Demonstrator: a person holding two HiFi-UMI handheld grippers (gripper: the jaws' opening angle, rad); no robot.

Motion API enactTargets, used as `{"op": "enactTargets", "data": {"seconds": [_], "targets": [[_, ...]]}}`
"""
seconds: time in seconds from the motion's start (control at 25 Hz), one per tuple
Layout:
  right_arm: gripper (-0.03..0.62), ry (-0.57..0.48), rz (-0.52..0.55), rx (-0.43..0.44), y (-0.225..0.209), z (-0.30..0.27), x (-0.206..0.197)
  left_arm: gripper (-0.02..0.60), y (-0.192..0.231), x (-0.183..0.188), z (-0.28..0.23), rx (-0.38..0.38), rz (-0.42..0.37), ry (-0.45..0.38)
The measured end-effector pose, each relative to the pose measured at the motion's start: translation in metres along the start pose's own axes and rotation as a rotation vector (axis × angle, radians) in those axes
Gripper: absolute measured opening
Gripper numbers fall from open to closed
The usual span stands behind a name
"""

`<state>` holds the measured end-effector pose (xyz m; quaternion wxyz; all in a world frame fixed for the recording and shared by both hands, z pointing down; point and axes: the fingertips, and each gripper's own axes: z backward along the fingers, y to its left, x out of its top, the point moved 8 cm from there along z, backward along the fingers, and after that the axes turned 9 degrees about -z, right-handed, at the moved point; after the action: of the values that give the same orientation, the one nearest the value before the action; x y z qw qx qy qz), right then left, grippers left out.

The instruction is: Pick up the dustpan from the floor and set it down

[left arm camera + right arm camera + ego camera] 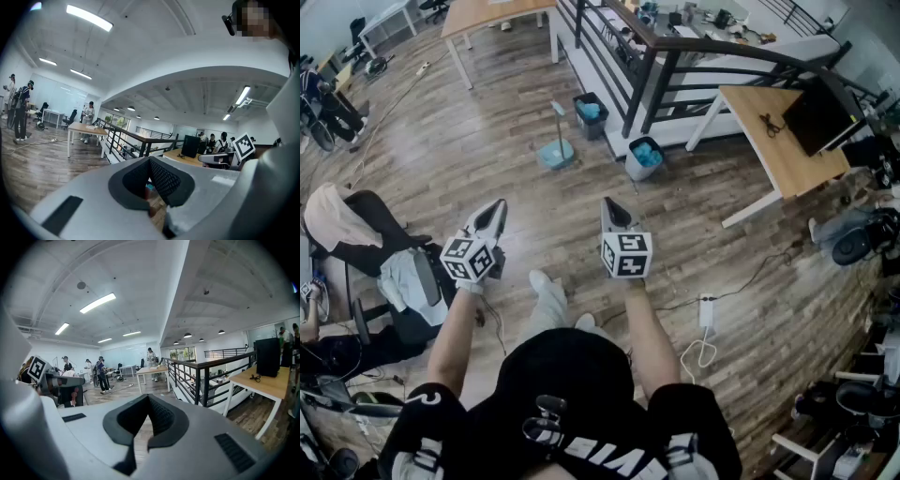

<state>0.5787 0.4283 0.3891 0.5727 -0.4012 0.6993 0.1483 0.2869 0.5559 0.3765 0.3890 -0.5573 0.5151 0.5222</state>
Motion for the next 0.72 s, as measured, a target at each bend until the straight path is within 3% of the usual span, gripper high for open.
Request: {"op": "enactTargets", "data": {"seconds": [0.28, 0.72], "targets": [[-0.005, 0.009, -0.016, -0.024, -0.014, -0.074, 0.019, -0.003, 0.054, 0.011, -0.065, -0.025, -0.007, 0.018], [-0.005, -0.006, -0.062, -0.095, 0.001, -0.213, 0.046, -0.003, 0.188, 0.039, -0.148, -0.087, -0.034, 0.045]]}}
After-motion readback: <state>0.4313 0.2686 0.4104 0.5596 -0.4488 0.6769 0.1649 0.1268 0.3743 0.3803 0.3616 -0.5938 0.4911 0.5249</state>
